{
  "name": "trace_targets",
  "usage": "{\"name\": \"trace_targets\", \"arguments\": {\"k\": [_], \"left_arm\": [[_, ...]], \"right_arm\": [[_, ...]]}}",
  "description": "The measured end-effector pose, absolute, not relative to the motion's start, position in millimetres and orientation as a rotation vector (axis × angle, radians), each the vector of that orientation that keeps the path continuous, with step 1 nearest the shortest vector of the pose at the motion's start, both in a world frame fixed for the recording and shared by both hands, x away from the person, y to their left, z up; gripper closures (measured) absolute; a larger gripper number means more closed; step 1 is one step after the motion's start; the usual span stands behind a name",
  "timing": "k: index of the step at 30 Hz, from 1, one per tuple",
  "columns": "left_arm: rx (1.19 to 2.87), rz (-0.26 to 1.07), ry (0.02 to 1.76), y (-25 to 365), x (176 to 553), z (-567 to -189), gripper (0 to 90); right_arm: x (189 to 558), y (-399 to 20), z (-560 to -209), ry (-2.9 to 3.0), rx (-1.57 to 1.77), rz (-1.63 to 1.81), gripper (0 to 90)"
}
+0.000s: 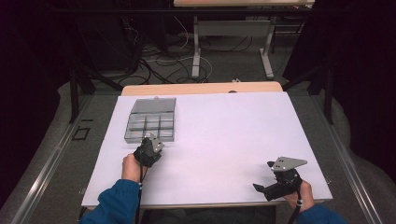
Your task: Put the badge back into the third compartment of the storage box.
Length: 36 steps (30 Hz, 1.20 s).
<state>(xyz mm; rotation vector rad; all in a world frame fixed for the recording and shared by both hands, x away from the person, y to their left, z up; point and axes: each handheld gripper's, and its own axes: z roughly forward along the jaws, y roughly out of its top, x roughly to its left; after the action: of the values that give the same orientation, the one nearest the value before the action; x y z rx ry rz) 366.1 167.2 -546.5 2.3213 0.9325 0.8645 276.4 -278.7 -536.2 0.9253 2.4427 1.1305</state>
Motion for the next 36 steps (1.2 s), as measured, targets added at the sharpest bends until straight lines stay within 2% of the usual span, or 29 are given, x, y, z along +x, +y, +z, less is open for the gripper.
{"name": "trace_targets", "arguments": {"k": [5,10,20,36], "left_arm": [[2.309,0.919,0.936,168.3,364.9,-545.4,86.2],[2.313,0.923,0.935,169.8,365.8,-544.1,87.1],[2.292,0.832,0.938,177.7,365.3,-534.2,87.5],[2.212,0.770,0.929,187.1,361.4,-519.1,87.4]], "right_arm": [[276.4,-278.9,-536.1,2.446,0.926,1.126,0.3],[276.8,-279.7,-536.2,2.445,0.930,1.132,0.3],[277.6,-279.1,-537.0,2.434,0.909,1.136,0.3],[276.9,-279.0,-536.1,2.450,0.917,1.133,0.3]]}}
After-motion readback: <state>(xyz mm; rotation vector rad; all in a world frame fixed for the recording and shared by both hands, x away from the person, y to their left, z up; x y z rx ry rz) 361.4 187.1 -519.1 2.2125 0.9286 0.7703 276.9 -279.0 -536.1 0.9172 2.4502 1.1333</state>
